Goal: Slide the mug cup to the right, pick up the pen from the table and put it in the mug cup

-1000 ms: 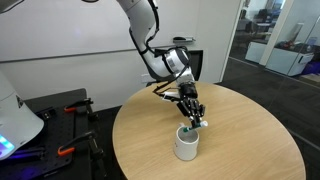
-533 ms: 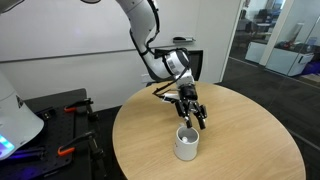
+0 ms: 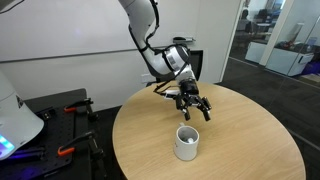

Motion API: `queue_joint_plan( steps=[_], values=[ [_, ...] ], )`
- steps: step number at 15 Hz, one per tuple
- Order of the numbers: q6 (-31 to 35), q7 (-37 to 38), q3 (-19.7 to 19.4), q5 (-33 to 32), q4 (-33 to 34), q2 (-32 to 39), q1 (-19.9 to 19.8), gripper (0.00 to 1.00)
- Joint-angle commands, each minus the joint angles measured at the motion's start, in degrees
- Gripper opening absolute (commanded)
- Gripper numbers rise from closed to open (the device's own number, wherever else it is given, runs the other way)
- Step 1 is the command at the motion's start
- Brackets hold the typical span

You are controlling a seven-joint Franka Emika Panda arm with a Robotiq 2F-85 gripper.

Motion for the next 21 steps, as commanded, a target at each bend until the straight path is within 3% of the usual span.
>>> queue_joint_plan(
  steps=[1, 14, 15, 21],
  values=[
    [0.6, 4.9, 0.6, -3.1, -5.5, -5.8, 0.7, 1.00],
    [-0.7, 16.6, 4.9, -14.5, -18.5, -21.1, 0.0, 1.00],
    [-1.5, 14.5, 5.8, -13.5, -13.9, -17.0, -1.1, 1.00],
    [-1.3, 14.6, 6.8, -13.6, -14.2, -17.0, -2.0, 1.00]
  ],
)
